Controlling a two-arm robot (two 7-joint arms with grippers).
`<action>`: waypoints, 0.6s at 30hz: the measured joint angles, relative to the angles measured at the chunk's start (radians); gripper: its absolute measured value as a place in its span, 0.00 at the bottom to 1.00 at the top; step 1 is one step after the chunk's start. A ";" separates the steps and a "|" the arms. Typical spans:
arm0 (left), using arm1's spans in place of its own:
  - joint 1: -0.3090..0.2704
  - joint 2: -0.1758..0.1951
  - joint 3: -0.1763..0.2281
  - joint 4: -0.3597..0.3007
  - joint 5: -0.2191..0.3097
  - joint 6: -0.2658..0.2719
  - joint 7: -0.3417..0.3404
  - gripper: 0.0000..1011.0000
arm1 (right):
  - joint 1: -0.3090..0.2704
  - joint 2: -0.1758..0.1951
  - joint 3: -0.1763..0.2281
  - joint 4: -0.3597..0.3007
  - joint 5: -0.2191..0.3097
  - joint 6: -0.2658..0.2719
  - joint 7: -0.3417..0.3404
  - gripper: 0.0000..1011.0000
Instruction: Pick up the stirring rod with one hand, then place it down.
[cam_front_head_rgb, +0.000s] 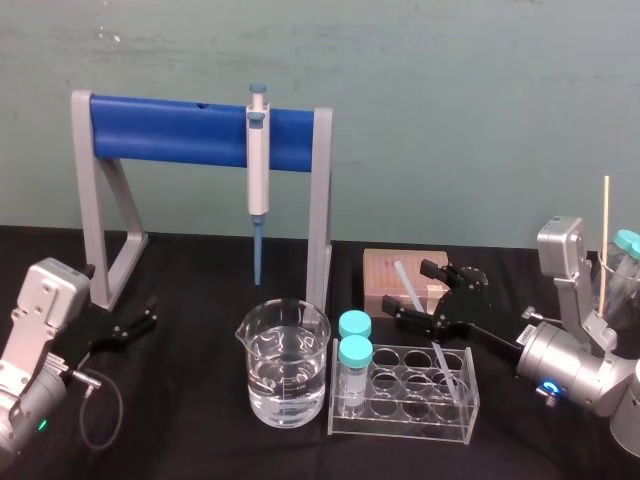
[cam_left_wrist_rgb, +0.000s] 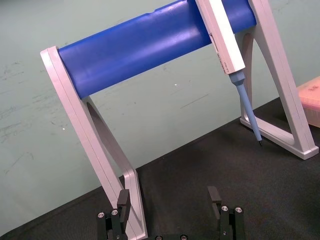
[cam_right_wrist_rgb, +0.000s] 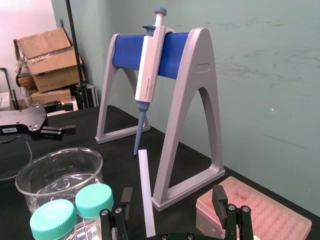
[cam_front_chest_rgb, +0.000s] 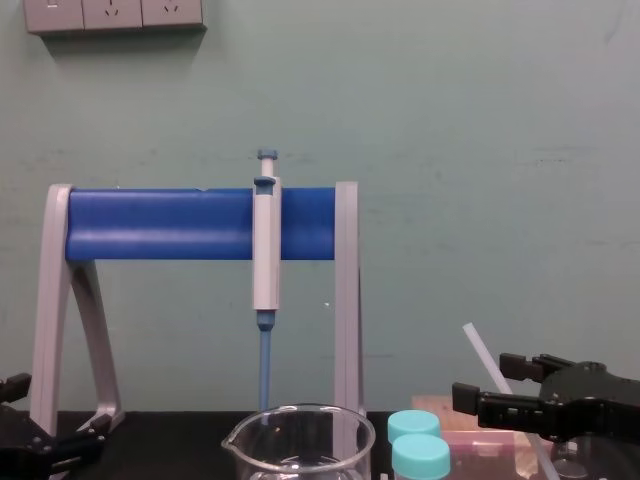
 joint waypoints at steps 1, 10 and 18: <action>0.000 0.000 0.000 0.000 0.000 0.000 0.000 0.99 | 0.000 0.000 0.000 0.000 0.000 0.000 0.000 0.99; 0.000 0.000 0.000 0.000 0.000 0.000 0.000 0.99 | 0.000 0.001 -0.001 0.000 0.000 -0.001 0.000 0.82; 0.000 0.000 0.000 0.000 0.000 0.000 0.000 0.99 | 0.000 0.001 -0.001 0.000 0.000 -0.002 0.000 0.59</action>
